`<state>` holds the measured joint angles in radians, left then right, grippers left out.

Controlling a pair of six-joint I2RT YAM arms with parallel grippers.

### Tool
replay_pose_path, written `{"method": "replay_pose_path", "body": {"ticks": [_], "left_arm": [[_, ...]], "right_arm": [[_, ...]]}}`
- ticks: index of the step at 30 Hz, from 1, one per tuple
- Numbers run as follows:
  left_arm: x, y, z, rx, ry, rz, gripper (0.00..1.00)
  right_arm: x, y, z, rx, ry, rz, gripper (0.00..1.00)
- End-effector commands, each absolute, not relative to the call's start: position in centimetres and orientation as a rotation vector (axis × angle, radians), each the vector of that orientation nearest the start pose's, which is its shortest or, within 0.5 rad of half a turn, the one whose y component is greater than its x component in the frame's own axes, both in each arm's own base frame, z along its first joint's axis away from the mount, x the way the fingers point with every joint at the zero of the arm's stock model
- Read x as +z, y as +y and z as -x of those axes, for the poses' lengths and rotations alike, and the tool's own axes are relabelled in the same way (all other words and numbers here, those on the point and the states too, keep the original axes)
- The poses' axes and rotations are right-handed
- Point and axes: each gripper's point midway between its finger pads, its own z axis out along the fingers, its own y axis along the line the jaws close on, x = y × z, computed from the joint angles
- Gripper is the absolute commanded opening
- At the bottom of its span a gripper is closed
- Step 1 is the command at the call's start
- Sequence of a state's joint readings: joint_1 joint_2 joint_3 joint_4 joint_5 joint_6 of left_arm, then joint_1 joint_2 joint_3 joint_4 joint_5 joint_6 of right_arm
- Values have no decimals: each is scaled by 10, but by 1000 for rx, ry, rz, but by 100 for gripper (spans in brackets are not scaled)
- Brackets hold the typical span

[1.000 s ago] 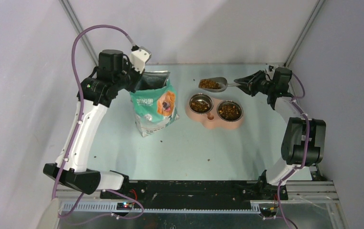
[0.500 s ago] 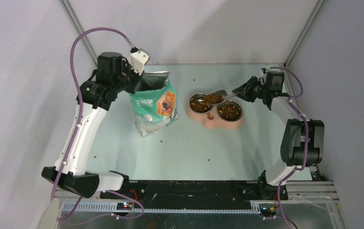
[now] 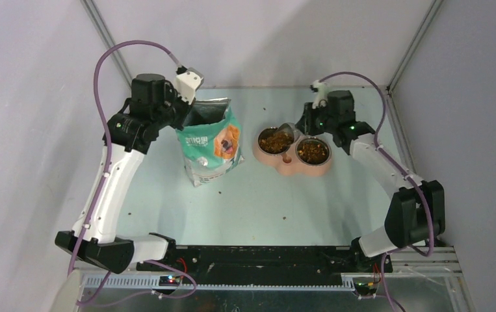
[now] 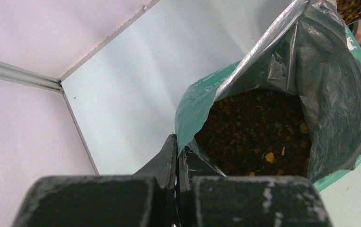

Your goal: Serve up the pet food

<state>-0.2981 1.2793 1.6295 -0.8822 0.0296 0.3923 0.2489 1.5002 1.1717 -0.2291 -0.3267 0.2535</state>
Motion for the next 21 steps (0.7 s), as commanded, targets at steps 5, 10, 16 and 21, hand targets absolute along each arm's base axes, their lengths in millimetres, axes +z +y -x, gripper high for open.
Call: {"method": "replay_pose_path", "body": {"ticks": [5, 10, 16, 21], "left_arm": [[355, -88, -324, 1, 1960, -687, 0], [363, -93, -323, -35, 1950, -678, 0], [371, -95, -317, -58, 1925, -668, 0], [385, -96, -313, -73, 1888, -647, 0]], "right_arm": [[262, 204, -394, 83, 1790, 804, 0], [297, 206, -387, 27, 1700, 810, 0], [324, 186, -372, 93, 1694, 768, 0], [334, 173, -319, 350, 1764, 732, 0]]}}
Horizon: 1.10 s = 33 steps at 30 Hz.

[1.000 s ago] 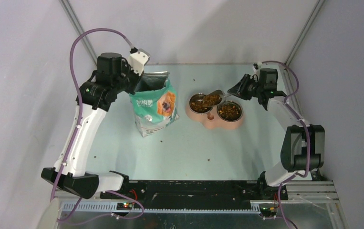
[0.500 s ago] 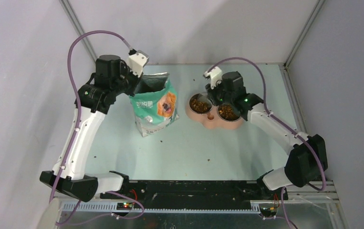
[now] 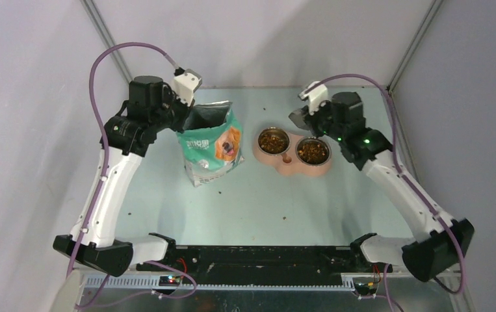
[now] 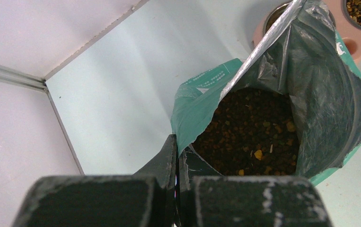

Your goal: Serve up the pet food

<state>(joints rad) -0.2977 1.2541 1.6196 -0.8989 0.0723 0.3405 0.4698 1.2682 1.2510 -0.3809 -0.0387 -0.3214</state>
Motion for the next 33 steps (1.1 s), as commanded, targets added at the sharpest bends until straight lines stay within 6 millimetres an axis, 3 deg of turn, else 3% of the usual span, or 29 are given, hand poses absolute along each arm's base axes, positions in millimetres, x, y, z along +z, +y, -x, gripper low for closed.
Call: {"method": "replay_pose_path", "body": {"ticks": [1, 2, 5, 10, 12, 16, 21, 22, 25, 28, 33], "left_arm": [[387, -96, -313, -77, 1879, -642, 0], [388, -96, -312, -78, 1876, -640, 0], [388, -98, -309, -96, 1870, -643, 0], [392, -102, -301, -132, 1857, -650, 0], [392, -101, -299, -129, 1855, -652, 0], [386, -102, -296, -142, 1866, -669, 0], [380, -105, -290, -169, 1877, -689, 0], [379, -106, -289, -172, 1876, -691, 0], [378, -106, -287, -179, 1877, -700, 0], [377, -110, -286, -201, 1878, -714, 0], [380, -115, -289, -225, 1873, -721, 0]], "right_arm": [[325, 180, -300, 487, 1826, 729, 0], [326, 175, -290, 542, 1845, 702, 0], [303, 188, -240, 881, 1993, 678, 0], [251, 197, -198, 1211, 2246, 503, 0], [242, 198, -200, 1271, 2280, 401, 0], [187, 194, -196, 1338, 2439, 199, 0], [135, 175, -196, 1217, 2582, -2, 0], [124, 171, -193, 1199, 2613, -49, 6], [115, 155, -200, 1175, 2618, -189, 36], [117, 138, -212, 1141, 2585, -293, 51], [117, 108, -211, 992, 2586, -366, 76]]}}
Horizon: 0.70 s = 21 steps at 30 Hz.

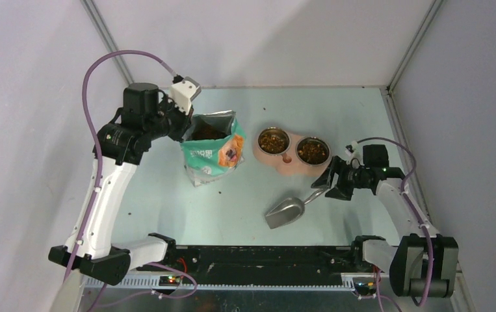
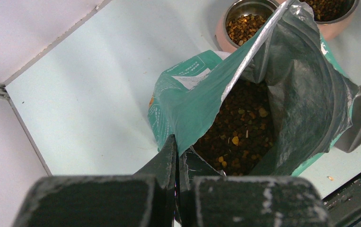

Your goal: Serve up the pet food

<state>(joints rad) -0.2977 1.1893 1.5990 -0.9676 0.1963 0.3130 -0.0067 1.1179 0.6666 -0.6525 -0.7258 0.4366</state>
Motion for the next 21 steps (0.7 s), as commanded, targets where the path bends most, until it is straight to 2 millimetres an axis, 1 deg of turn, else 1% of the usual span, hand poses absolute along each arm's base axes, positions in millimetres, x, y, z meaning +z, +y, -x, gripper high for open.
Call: {"method": "replay_pose_path", "body": {"ticks": [1, 2, 3, 4, 5, 6, 7, 8, 9, 10, 11, 13, 14, 15, 16, 17, 18, 19, 20, 21], "left_arm": [[381, -115, -290, -228, 1868, -721, 0], [381, -117, -291, -234, 1870, -721, 0], [382, -117, -291, -237, 1866, -722, 0], [382, -118, -291, -241, 1866, -723, 0], [383, -118, -291, -242, 1865, -723, 0], [383, -118, -291, -243, 1864, -722, 0], [383, -118, -291, -244, 1863, -722, 0], [383, -118, -290, -246, 1864, -721, 0], [385, -119, -290, -248, 1861, -721, 0], [385, -119, -289, -256, 1859, -720, 0], [386, -120, -288, -261, 1859, -721, 0], [384, -122, -287, -278, 1864, -721, 0], [384, -123, -287, -287, 1864, -721, 0], [383, -125, -285, -297, 1864, -723, 0], [383, -125, -285, -304, 1864, -724, 1], [383, -127, -283, -312, 1862, -729, 4], [383, -127, -282, -317, 1861, -732, 5], [384, -128, -280, -325, 1857, -738, 9], [384, -129, -279, -327, 1857, -750, 11], [384, -130, -276, -335, 1850, -761, 16]], "right_arm": [[118, 100, -210, 956, 2590, -409, 78], [123, 94, -213, 935, 2577, -412, 80], [125, 85, -213, 905, 2581, -459, 80], [134, 78, -219, 863, 2560, -450, 81], [139, 71, -220, 835, 2551, -472, 81], [152, 64, -228, 794, 2515, -438, 81], [160, 61, -230, 778, 2495, -430, 81], [177, 59, -237, 768, 2452, -377, 81], [188, 59, -241, 767, 2414, -341, 81], [206, 63, -246, 790, 2361, -279, 81], [219, 66, -251, 797, 2305, -218, 80], [250, 79, -259, 812, 2190, -52, 80], [267, 90, -264, 813, 2119, 73, 79], [276, 97, -265, 811, 2080, 142, 79], [293, 111, -267, 801, 2005, 280, 79], [299, 121, -267, 801, 1974, 353, 78], [312, 139, -266, 795, 1898, 500, 78], [319, 148, -265, 800, 1862, 559, 78], [329, 165, -264, 804, 1785, 680, 78], [333, 172, -265, 806, 1753, 727, 77]]}}
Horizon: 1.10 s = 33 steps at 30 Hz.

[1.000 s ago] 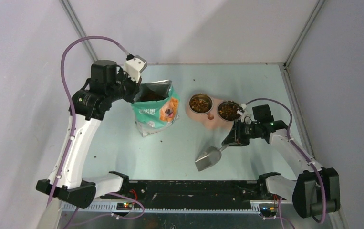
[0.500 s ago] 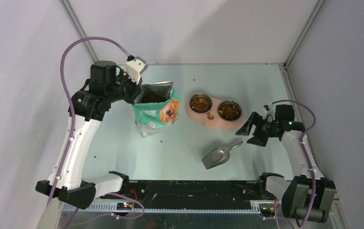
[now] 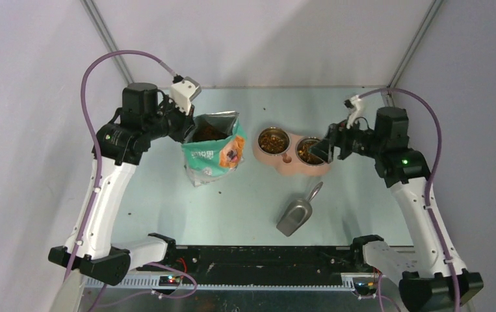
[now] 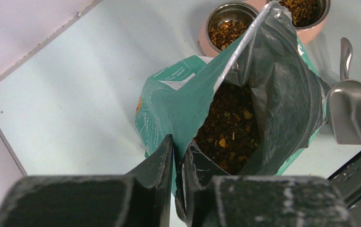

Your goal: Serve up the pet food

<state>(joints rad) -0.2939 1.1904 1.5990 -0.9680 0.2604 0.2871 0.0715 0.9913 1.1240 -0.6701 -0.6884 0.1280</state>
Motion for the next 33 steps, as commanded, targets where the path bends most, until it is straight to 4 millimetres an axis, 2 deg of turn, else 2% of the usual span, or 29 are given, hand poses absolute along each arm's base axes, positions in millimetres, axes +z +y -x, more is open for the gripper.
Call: {"method": "replay_pose_path", "body": {"ticks": [1, 2, 3, 4, 5, 6, 7, 8, 9, 10, 11, 12, 13, 14, 15, 16, 17, 18, 19, 20, 21, 23, 26, 30, 33], "left_arm": [[384, -130, -274, -332, 1846, -780, 19], [383, -130, -272, -329, 1837, -801, 23], [382, -130, -271, -328, 1836, -812, 25], [380, -130, -269, -319, 1829, -830, 27], [379, -129, -268, -317, 1829, -839, 28], [377, -128, -267, -306, 1826, -855, 30], [375, -127, -265, -302, 1831, -862, 31], [374, -126, -263, -296, 1832, -872, 32], [375, -126, -261, -297, 1830, -878, 32], [372, -126, -260, -295, 1837, -892, 33], [370, -126, -258, -301, 1841, -901, 34], [367, -126, -257, -305, 1851, -914, 35], [364, -129, -255, -321, 1853, -937, 36], [361, -130, -253, -336, 1860, -950, 36], [360, -135, -251, -369, 1858, -962, 37], [360, -137, -250, -387, 1855, -966, 38], [361, -141, -248, -418, 1848, -974, 39], [362, -143, -248, -430, 1844, -977, 39], [363, -145, -248, -441, 1841, -984, 41], [362, -145, -248, -442, 1842, -990, 42], [361, -145, -249, -436, 1842, -1004, 43], [361, -143, -251, -411, 1842, -1023, 45], [364, -139, -252, -378, 1836, -1041, 47], [364, -136, -246, -365, 1832, -1075, 48], [363, -135, -240, -369, 1835, -1092, 48]], "right_arm": [[338, 185, -267, 808, 1705, 797, 77], [346, 191, -270, 791, 1658, 848, 76], [343, 203, -273, 805, 1641, 901, 76], [352, 209, -275, 773, 1584, 963, 75], [346, 221, -278, 784, 1580, 1018, 75], [357, 227, -281, 742, 1517, 1075, 75], [351, 239, -285, 751, 1507, 1123, 75], [363, 249, -286, 724, 1440, 1173, 76], [359, 257, -295, 721, 1431, 1195, 76], [371, 266, -299, 696, 1369, 1219, 77], [366, 273, -309, 700, 1373, 1232, 78], [370, 284, -318, 708, 1346, 1251, 79], [383, 289, -323, 703, 1303, 1261, 79], [372, 299, -329, 750, 1308, 1294, 79], [387, 304, -331, 749, 1254, 1314, 80], [376, 313, -334, 805, 1249, 1349, 80], [386, 319, -331, 832, 1190, 1376, 81], [378, 325, -336, 857, 1189, 1392, 82], [383, 331, -333, 872, 1139, 1418, 83], [373, 337, -335, 892, 1147, 1438, 84], [377, 343, -333, 882, 1098, 1469, 85], [361, 354, -334, 902, 1104, 1515, 85], [356, 364, -330, 928, 1083, 1551, 85], [351, 380, -324, 949, 1054, 1594, 81], [351, 391, -315, 974, 1033, 1612, 74]]}}
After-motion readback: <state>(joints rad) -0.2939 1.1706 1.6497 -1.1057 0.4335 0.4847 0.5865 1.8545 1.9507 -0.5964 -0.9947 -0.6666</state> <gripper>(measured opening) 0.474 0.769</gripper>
